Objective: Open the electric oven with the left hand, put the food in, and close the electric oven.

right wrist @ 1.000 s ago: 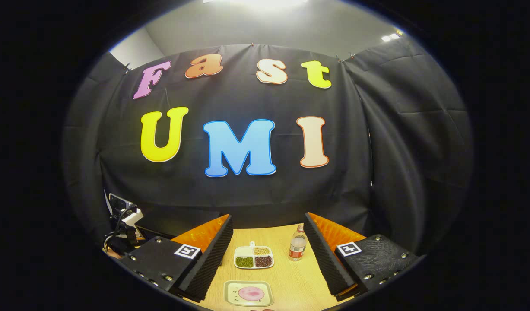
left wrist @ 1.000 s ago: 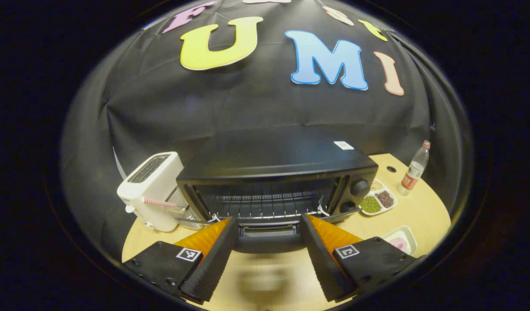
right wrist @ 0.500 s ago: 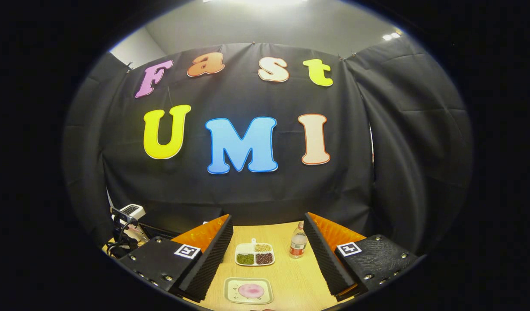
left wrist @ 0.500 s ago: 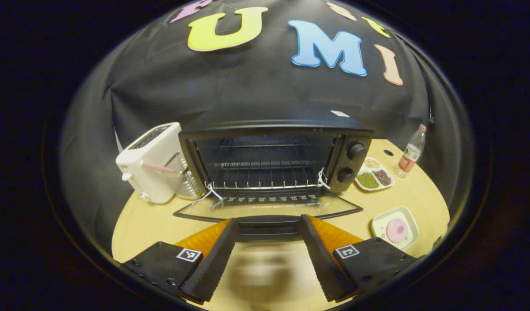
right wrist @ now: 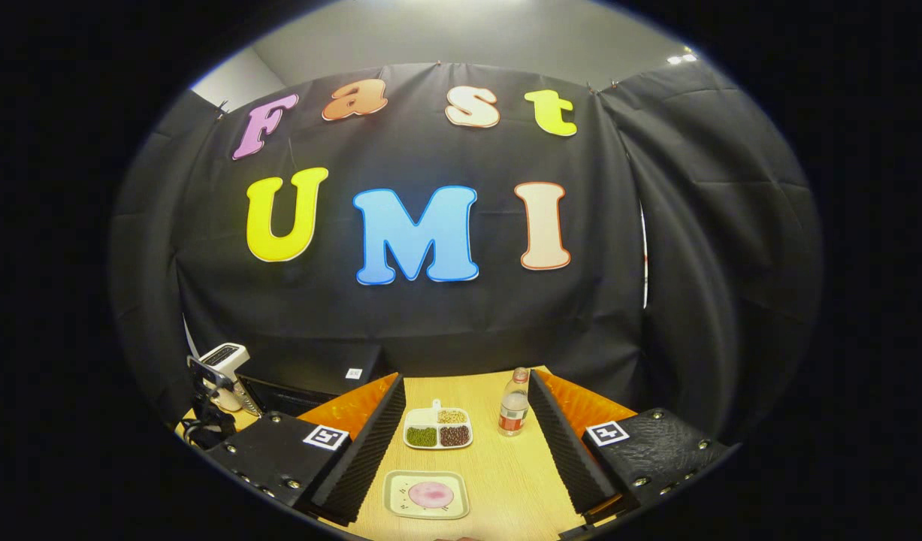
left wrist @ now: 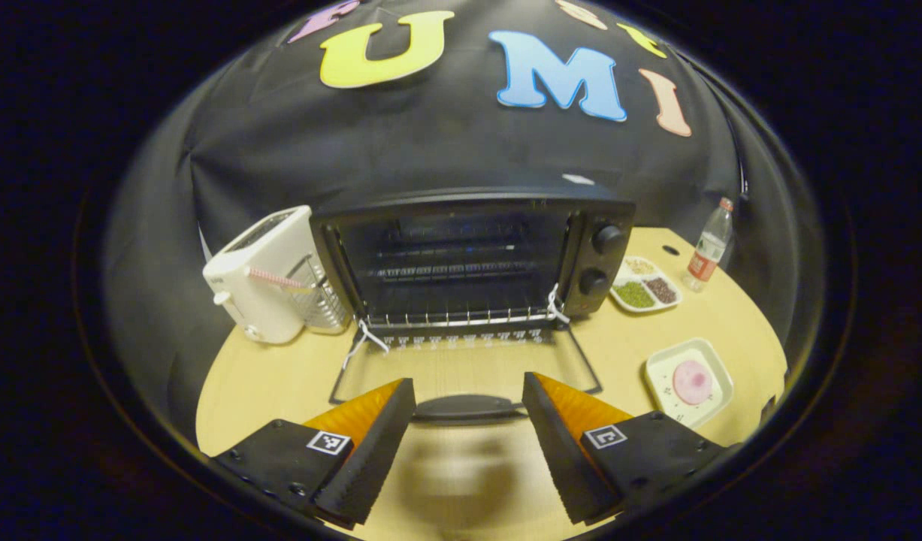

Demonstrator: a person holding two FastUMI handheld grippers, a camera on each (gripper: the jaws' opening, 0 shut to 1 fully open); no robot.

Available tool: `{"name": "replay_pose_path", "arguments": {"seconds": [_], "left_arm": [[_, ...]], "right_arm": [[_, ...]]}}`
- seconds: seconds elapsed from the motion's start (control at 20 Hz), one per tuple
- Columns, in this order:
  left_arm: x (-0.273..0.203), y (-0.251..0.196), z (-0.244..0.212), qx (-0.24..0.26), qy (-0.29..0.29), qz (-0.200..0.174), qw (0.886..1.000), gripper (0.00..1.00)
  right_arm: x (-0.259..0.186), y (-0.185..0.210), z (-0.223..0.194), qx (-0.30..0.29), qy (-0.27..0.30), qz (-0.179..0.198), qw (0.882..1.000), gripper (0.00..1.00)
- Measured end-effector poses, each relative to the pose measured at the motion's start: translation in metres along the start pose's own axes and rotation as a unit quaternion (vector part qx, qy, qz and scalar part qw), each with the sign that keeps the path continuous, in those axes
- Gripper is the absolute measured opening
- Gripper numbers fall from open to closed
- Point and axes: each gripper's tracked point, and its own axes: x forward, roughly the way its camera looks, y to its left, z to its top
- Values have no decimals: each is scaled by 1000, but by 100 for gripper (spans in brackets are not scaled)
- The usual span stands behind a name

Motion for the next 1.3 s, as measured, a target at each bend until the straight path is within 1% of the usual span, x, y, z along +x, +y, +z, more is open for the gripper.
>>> {"name": "replay_pose_path", "arguments": {"seconds": [0.05,0.15,0.2,0.25,0.35,0.4,0.45,0.55,0.6,0.75,0.9,0.95,1.05,1.2,1.3], "left_arm": [[-12,-3,21,1,-25,-2,1000,97],[-39,-6,68,-2,-81,-6,997,98],[-54,-8,95,-5,-112,-8,994,100],[-71,-8,118,-9,-143,-8,990,100],[-111,-7,160,-23,-202,-8,979,100],[-128,-6,176,-28,-224,-7,974,97],[-144,-2,189,-33,-243,-5,969,100],[-172,1,209,-40,-270,-3,962,100],[-183,2,217,-44,-280,-4,959,97],[-205,9,225,-51,-298,-1,953,100],[-212,17,217,-50,-295,7,954,91],[-214,19,213,-49,-292,11,955,91],[-217,24,207,-47,-286,19,957,91],[-215,32,191,-53,-269,29,961,95],[-212,39,186,-59,-259,35,963,97]], "right_arm": [[4,1,-8,0,17,7,1000,99],[13,3,-36,6,65,29,997,99],[18,2,-53,11,96,39,995,99],[23,0,-71,16,130,46,990,99],[34,-5,-106,25,199,61,978,100],[40,-8,-122,28,227,67,971,99],[44,-10,-134,32,250,73,965,100],[47,-13,-158,34,294,74,952,100],[50,-16,-172,34,315,72,946,99],[59,-22,-210,34,375,66,924,99],[73,-28,-248,17,427,52,902,99],[75,-31,-257,8,443,42,896,99],[83,-30,-270,-2,458,34,888,100],[91,-22,-286,-8,481,36,876,99],[98,-22,-300,-19,499,31,866,100]]}}
